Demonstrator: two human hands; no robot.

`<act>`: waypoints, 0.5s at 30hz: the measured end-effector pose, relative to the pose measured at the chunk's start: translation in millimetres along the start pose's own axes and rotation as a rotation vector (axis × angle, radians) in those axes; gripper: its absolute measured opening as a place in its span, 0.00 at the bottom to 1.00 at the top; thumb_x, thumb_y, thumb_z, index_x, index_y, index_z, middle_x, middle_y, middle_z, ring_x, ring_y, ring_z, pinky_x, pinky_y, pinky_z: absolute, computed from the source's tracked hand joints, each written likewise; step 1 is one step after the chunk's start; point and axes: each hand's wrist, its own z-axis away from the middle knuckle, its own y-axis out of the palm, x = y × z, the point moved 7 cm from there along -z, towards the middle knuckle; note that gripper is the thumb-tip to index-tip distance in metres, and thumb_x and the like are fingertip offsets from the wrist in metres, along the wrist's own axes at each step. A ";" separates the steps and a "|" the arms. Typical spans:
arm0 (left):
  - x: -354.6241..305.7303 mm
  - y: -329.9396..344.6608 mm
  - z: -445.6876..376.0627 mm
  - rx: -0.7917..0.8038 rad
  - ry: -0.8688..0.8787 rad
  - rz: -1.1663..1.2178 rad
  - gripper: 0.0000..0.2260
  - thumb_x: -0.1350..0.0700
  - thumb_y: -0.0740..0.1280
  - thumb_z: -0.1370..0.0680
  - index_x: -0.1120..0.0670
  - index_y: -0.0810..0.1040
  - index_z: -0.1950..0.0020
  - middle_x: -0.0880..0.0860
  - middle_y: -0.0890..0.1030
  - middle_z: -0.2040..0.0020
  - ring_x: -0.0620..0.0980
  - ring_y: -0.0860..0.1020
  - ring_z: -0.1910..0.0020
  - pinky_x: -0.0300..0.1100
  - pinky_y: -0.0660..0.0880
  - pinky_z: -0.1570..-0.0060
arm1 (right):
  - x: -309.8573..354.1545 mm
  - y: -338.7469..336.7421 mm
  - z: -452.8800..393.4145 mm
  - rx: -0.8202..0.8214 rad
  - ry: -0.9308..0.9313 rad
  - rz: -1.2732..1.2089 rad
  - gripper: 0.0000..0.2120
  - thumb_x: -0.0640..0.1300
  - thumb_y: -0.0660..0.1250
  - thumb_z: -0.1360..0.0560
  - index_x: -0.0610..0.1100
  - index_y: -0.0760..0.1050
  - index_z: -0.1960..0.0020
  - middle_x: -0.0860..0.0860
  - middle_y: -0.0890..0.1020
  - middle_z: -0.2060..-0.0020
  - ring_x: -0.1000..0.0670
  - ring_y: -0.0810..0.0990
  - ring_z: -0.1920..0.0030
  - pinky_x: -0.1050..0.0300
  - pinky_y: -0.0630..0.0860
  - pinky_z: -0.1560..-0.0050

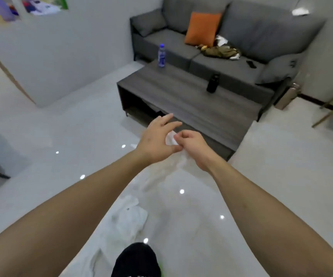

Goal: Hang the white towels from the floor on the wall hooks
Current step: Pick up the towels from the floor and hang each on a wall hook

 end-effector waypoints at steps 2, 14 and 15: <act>-44.3 9.2 -41.5 0.094 0.101 -0.082 0.24 0.44 0.74 0.28 0.42 0.73 0.33 0.44 0.79 0.39 0.47 0.75 0.38 0.45 0.71 0.39 | 3.4 -64.9 2.7 -0.121 0.010 -0.037 0.12 0.46 0.66 0.22 0.42 0.78 0.61 0.48 0.77 0.66 0.49 0.74 0.64 0.55 0.71 0.63; -250.2 62.0 -295.9 0.073 0.383 0.085 0.05 0.54 0.67 0.22 0.50 0.81 0.56 0.50 0.81 0.58 0.49 0.77 0.56 0.44 0.74 0.59 | -12.3 -406.6 2.4 -0.603 0.125 0.544 0.09 0.54 0.76 0.33 0.52 0.78 0.66 0.55 0.79 0.68 0.51 0.78 0.64 0.60 0.69 0.70; -254.4 59.9 -317.6 0.049 0.369 0.089 0.05 0.53 0.67 0.21 0.50 0.81 0.55 0.51 0.81 0.57 0.51 0.77 0.55 0.45 0.75 0.57 | -11.6 -428.9 1.5 -0.648 0.137 0.501 0.10 0.54 0.76 0.32 0.50 0.80 0.65 0.52 0.80 0.68 0.50 0.79 0.64 0.59 0.70 0.69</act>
